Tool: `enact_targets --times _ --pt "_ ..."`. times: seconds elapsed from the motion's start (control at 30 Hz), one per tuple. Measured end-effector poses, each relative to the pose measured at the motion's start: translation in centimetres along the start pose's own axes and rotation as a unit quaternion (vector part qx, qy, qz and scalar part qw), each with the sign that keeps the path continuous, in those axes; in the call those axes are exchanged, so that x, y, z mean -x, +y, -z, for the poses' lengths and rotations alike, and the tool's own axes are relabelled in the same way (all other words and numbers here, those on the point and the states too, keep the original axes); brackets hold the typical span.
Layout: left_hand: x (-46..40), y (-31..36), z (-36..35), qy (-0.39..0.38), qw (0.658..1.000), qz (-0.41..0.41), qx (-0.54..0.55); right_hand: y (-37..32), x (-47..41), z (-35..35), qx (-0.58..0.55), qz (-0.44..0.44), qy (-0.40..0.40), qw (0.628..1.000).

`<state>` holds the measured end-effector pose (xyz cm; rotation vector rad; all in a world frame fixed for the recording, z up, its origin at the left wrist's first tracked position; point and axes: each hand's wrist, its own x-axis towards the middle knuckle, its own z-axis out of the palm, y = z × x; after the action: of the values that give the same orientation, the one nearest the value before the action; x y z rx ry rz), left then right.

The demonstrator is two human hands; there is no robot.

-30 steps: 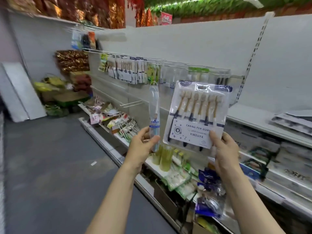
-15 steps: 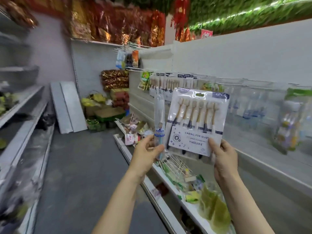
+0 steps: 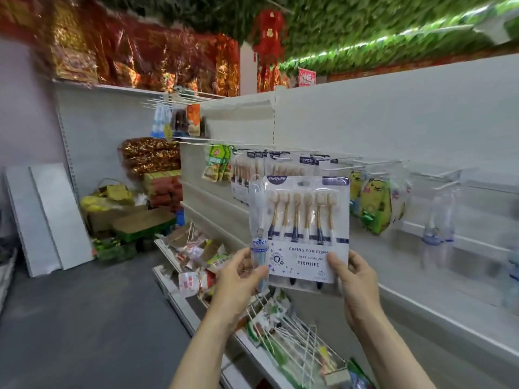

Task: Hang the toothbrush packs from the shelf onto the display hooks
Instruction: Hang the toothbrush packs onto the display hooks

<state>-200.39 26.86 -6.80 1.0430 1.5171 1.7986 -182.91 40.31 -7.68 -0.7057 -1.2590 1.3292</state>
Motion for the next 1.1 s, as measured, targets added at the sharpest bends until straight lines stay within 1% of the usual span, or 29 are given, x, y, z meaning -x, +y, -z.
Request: enact_targets --times 0.2,0.33,0.43,0.67,0.93,1.1 --pt "-11.0 -2.5 5.8 -0.057 0.998 0.002 0.006 4.1 -6.2 -8.5 0.023 0.023 0.052 0.998" --pt "-17.8 -2.4 10.2 -0.117 0.993 -0.005 -0.008 6.0 -10.0 -14.2 0.025 0.039 0.103 0.994" --pt "-22.0 -2.3 12.5 -0.149 0.989 0.001 -0.009 6.5 -12.6 -17.0 0.041 0.045 0.138 0.989" --pt "-28.6 -3.3 14.1 -0.215 0.977 0.007 0.002 8.0 -16.4 -19.0 0.068 0.039 0.205 0.976" --pt "-31.8 -5.5 13.1 -0.268 0.963 0.022 0.015 8.8 -17.8 -19.3 0.07 0.068 0.225 0.97" --pt "-32.2 -6.0 12.5 -0.273 0.961 0.031 0.033 9.1 -17.9 -19.0 0.063 0.058 0.217 0.972"
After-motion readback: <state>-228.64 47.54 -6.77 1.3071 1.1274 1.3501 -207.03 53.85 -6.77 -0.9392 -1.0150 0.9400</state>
